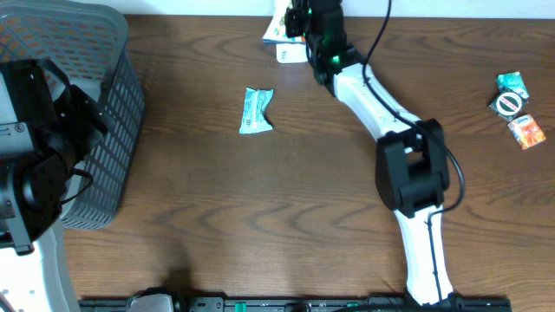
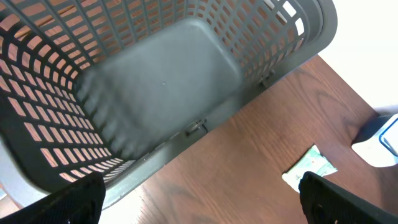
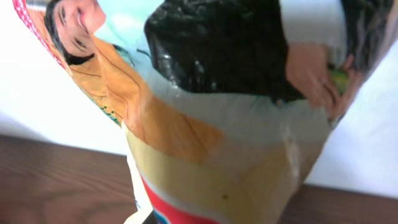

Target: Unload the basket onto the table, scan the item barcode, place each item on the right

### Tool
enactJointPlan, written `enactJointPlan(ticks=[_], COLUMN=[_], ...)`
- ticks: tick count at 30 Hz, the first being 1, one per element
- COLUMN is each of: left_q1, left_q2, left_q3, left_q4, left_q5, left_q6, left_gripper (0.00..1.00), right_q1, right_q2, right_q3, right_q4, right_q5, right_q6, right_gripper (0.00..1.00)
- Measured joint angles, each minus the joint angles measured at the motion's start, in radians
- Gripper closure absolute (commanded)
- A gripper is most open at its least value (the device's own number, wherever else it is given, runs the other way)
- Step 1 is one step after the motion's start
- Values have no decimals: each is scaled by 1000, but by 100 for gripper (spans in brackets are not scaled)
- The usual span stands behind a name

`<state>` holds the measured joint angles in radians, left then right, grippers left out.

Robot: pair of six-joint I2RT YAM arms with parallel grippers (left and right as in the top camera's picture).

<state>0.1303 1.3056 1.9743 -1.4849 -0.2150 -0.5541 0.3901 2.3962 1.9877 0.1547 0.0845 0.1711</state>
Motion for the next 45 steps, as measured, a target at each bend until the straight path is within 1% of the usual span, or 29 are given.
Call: enactJointPlan(ticks=[4, 9, 12, 15, 20, 23, 24, 25, 26, 27, 28, 30, 31, 32, 33, 35, 37, 40, 45], left_q1=[0, 0, 0, 0, 0, 0, 0, 0, 0, 0, 0, 0, 0, 0, 0, 0, 0, 0, 0], left_q2=[0, 0, 0, 0, 0, 0, 0, 0, 0, 0, 0, 0, 0, 0, 0, 0, 0, 0, 0], left_q3=[0, 0, 0, 0, 0, 0, 0, 0, 0, 0, 0, 0, 0, 0, 0, 0, 0, 0, 0], left_q4=[0, 0, 0, 0, 0, 0, 0, -1, 0, 0, -1, 0, 0, 0, 0, 0, 0, 0, 0], left_q5=[0, 0, 0, 0, 0, 0, 0, 0, 0, 0, 0, 0, 0, 0, 0, 0, 0, 0, 0], left_q6=[0, 0, 0, 0, 0, 0, 0, 0, 0, 0, 0, 0, 0, 0, 0, 0, 0, 0, 0], left_gripper=[2, 2, 2, 2, 2, 2, 2, 2, 2, 2, 2, 2, 2, 2, 2, 2, 2, 2, 3], right_q1=[-1, -3, -7, -18, -64, -125, -152, -177, -208, -239, -274, -340, -377, -403, -432, -480, -524, -570, -598], right_q2=[48, 45, 32, 2, -113, -215, -246, -268, -291, -309, -321, -328, -326, -322, -315, -307, -296, -280, -267], right_q3=[-2, -5, -5, -6, -6, -5, -4, -3, -1, 1, 4, 9, 9, 8, 8, 8, 7, 7, 7], right_q4=[24, 72, 68, 16, -184, -364, -423, -476, -531, -588, -639, -742, -795, -838, -873, -936, -990, -1044, -1072], right_q5=[3, 3, 2, 2, 5, 37, 54, 71, 92, 114, 136, 183, 213, 235, 262, 284, 282, 223, 17], right_q6=[-1, 0, 0, 0, 0, -7, -17, -27, -43, -58, -82, -133, -157, -168, -185, -204, -219, -230, -169], right_gripper=[99, 98, 99, 99, 99, 99, 98, 94, 87, 85, 87, 87, 81, 73, 56, 1, 1, 1, 1])
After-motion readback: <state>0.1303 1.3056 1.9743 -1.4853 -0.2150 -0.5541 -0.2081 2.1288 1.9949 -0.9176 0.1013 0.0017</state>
